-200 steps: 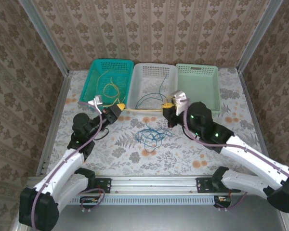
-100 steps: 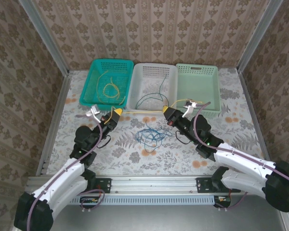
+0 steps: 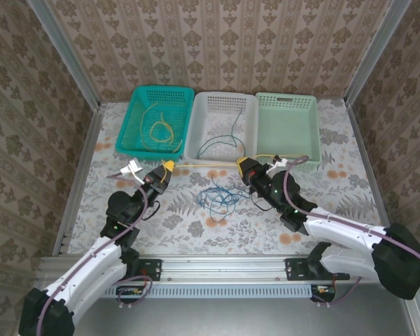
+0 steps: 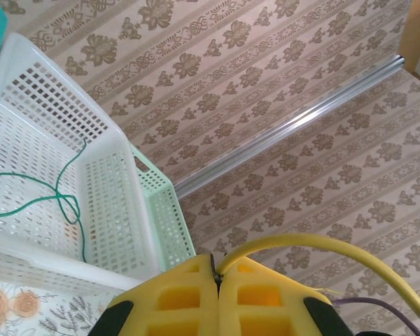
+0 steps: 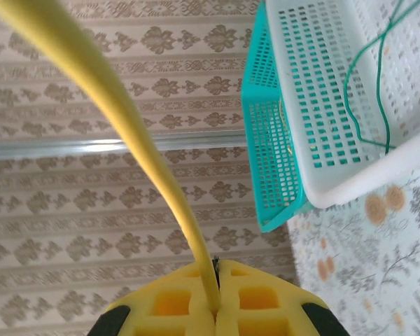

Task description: Untangle the cables

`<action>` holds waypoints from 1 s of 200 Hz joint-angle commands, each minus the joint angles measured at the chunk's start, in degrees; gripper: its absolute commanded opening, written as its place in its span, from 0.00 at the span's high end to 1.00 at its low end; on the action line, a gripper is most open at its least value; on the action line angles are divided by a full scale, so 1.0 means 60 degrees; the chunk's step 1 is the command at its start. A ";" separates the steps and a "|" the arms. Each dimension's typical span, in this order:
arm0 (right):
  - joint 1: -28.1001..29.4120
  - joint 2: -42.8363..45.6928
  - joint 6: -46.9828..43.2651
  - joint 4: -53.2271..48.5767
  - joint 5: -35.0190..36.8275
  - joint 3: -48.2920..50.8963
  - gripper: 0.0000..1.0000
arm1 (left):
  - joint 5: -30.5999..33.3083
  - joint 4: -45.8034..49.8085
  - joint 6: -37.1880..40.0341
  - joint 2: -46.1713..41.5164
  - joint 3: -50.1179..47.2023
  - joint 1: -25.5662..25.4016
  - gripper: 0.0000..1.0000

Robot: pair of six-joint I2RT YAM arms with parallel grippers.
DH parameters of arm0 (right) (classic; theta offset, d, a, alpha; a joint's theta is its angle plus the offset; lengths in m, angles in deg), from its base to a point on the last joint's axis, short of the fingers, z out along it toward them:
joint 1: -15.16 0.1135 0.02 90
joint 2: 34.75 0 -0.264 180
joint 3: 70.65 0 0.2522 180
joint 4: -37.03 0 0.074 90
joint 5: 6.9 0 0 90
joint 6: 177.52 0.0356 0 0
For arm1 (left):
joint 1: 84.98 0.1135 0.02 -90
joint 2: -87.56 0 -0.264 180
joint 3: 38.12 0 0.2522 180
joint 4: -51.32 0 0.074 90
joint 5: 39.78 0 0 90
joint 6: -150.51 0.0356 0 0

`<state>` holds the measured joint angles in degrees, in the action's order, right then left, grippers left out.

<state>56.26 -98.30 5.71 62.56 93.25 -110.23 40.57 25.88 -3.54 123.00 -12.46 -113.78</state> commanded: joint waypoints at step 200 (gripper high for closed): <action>-0.1016 0.2968 -0.7437 -0.7887 0.1309 -0.2827 0.11 | -0.2205 -0.0261 0.5388 0.3930 0.3962 0.4883 1.00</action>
<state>50.84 -84.20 -35.14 19.11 99.24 -128.31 41.60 30.60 30.68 140.66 6.65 -89.14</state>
